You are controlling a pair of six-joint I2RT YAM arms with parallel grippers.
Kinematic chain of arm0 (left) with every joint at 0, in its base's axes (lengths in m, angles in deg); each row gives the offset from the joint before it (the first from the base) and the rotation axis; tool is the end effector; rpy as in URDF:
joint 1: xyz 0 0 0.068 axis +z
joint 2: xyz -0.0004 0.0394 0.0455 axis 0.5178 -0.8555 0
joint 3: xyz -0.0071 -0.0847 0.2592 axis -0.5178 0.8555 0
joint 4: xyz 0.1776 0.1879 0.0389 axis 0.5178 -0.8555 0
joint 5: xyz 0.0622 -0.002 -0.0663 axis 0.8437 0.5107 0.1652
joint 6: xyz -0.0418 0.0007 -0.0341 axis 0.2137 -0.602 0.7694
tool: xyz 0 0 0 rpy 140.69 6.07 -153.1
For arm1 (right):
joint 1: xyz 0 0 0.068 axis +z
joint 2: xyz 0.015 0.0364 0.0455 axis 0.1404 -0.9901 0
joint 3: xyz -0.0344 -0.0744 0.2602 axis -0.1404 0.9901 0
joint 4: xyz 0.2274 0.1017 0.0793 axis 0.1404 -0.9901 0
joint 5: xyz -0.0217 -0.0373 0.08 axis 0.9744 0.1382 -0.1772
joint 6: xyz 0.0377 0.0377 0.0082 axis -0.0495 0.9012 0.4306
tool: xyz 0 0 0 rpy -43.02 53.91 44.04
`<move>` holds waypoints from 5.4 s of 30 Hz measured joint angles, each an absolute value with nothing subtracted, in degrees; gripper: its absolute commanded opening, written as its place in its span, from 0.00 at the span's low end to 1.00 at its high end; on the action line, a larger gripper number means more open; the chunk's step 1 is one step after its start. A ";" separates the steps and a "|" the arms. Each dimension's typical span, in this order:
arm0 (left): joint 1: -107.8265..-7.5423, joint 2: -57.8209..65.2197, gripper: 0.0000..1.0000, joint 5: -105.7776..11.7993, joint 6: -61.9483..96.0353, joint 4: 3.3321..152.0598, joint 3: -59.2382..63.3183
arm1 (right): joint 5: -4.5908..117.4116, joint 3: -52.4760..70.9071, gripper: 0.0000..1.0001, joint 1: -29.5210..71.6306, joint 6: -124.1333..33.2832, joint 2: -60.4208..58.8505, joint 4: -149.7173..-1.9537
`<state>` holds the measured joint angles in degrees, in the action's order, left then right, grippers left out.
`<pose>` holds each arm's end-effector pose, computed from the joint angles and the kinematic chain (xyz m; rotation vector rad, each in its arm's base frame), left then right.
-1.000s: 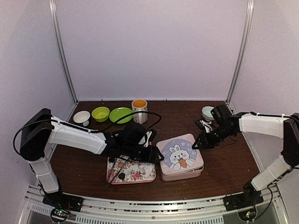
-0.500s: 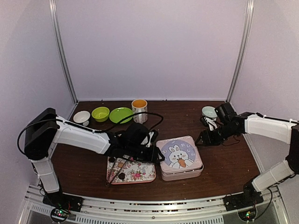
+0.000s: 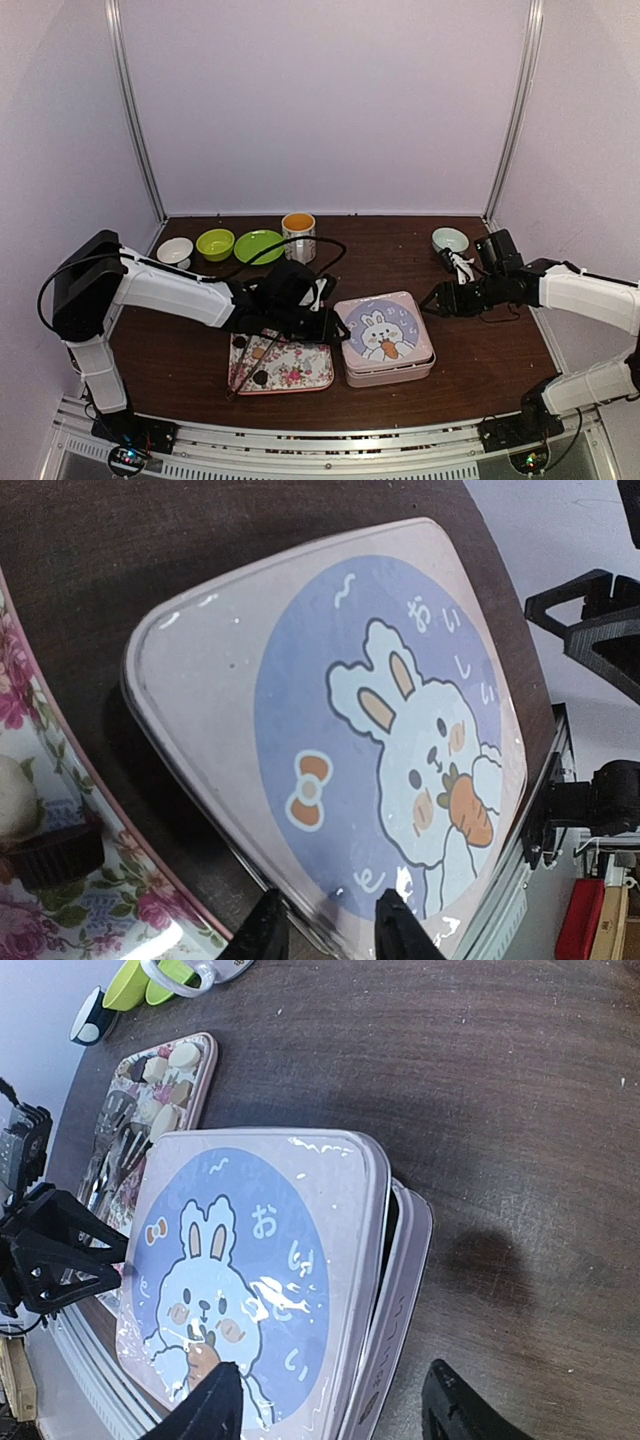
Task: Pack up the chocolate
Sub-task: Place the box lid on the packing box, then press the box lid onto the packing box.
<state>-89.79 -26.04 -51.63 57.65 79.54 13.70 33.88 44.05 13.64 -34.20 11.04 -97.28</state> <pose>0.1953 -0.3353 0.1680 0.2794 2.5809 -1.1460 0.2137 0.1043 0.2155 -0.3230 2.4994 0.9422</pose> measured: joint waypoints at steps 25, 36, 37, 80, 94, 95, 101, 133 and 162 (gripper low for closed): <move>-88.42 -28.22 0.10 -52.44 57.73 79.10 11.93 | 31.10 45.52 0.50 13.64 -29.96 3.85 -88.85; -87.85 -28.22 0.11 -53.75 57.76 78.95 11.80 | 29.79 45.80 0.51 13.66 -29.28 2.98 -87.25; -87.85 -28.22 0.11 -54.00 57.80 78.95 11.77 | 29.81 45.85 0.51 13.66 -29.28 3.20 -87.38; -90.49 -28.75 0.10 -55.39 60.95 74.23 9.79 | 23.93 69.87 0.50 13.66 -18.96 30.93 -85.06; -90.49 -29.53 0.10 -55.28 60.95 72.37 8.06 | 20.06 74.83 0.29 13.45 -14.04 28.27 -76.30; -90.49 -29.58 0.10 -55.24 60.97 72.30 7.99 | 20.06 74.96 0.27 13.45 -13.91 28.27 -76.08; -90.47 -29.71 0.10 -54.45 60.95 71.30 7.36 | 20.11 75.42 0.20 13.42 -12.97 28.57 -74.90; -88.75 -32.03 0.11 -52.18 54.85 64.98 1.55 | 24.04 52.12 0.81 6.93 -26.44 6.98 -73.68; -87.22 -34.87 0.11 -53.36 54.02 62.62 -2.59 | 13.73 59.16 0.50 4.33 -13.04 -14.84 -33.00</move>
<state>-87.22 -34.87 -53.36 54.02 62.62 -2.59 13.73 59.16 4.33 -13.04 -14.84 -33.00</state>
